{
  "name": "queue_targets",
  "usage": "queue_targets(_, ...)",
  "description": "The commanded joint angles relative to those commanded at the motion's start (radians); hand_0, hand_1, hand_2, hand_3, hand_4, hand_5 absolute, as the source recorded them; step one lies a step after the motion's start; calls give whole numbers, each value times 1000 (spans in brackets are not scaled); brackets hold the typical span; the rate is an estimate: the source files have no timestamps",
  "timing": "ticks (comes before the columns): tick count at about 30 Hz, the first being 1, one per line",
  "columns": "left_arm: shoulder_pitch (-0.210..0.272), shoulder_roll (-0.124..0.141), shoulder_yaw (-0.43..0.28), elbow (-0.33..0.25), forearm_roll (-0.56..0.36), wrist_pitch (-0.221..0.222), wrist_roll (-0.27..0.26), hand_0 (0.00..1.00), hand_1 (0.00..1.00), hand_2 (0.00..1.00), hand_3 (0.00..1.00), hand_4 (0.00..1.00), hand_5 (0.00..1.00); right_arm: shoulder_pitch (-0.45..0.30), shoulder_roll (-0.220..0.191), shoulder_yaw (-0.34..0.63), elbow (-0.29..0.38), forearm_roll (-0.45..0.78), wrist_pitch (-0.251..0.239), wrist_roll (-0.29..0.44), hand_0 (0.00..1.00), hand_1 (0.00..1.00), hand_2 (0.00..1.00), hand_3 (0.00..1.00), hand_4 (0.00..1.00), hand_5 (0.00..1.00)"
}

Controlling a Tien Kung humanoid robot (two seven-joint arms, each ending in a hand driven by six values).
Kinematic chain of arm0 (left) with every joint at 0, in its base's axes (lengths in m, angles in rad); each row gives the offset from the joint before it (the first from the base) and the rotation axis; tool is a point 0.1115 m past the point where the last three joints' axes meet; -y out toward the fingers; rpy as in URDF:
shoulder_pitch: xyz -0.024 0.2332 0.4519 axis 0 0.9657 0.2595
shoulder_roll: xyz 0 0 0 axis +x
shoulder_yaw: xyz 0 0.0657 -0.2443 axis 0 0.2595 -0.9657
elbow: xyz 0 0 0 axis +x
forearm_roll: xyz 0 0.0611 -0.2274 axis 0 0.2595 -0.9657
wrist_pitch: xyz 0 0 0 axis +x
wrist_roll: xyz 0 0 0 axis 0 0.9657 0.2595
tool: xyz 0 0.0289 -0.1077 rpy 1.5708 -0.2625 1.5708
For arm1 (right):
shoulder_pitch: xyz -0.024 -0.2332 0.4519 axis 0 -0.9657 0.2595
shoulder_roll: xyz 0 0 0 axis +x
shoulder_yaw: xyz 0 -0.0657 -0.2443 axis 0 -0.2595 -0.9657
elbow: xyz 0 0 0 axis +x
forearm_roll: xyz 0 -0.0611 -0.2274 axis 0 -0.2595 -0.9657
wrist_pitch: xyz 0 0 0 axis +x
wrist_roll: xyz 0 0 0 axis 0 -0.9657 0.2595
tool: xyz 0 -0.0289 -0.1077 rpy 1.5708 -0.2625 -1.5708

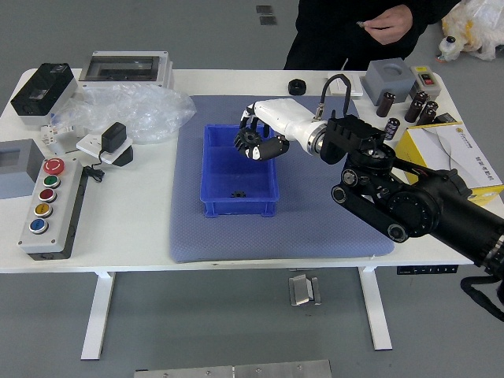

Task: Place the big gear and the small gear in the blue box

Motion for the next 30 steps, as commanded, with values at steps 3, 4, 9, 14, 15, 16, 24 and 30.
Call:
queue_targets(3,-1,0,0,0,1,0,0,858,827,810,832,698,302,-1,3,6,-10,9,13,4,542,499,641,736,872,437)
queue_targets(4,-1,0,1,0,1,0,0,858,827,810,832,698,302,-1,3,10,-14,14,20,5,542,499,641,736,872,437)
queue_targets(9,-1,1,3,0,1,0,0,858,827,811,832,698,303,-2,6,26,-23,30,48,12,608,574,751,885,978,588)
queue_targets(14,0,1,5,0,1,0,1,858,827,811,832,698,303,-1,12,41,-28,40,65,17,608,574,751,885,978,588)
queue_targets(15,-1,1,6,0,1,0,1,858,827,810,832,698,303,-2,13,45,-28,41,68,17,631,597,775,899,993,615)
queue_targets(16,-1,1,7,0,1,0,1,858,827,810,832,698,303,-2,13,47,-27,42,71,17,631,597,775,899,993,615)
queue_targets(24,3,4,5,0,-3,1,1,858,827,810,832,698,303,-19,-33,97,22,32,87,3,634,599,772,885,998,632)
queue_targets(30,4,3,-2,0,-6,2,-2,858,827,810,832,698,303,-78,-105,168,91,35,92,-5,630,595,759,866,998,634)
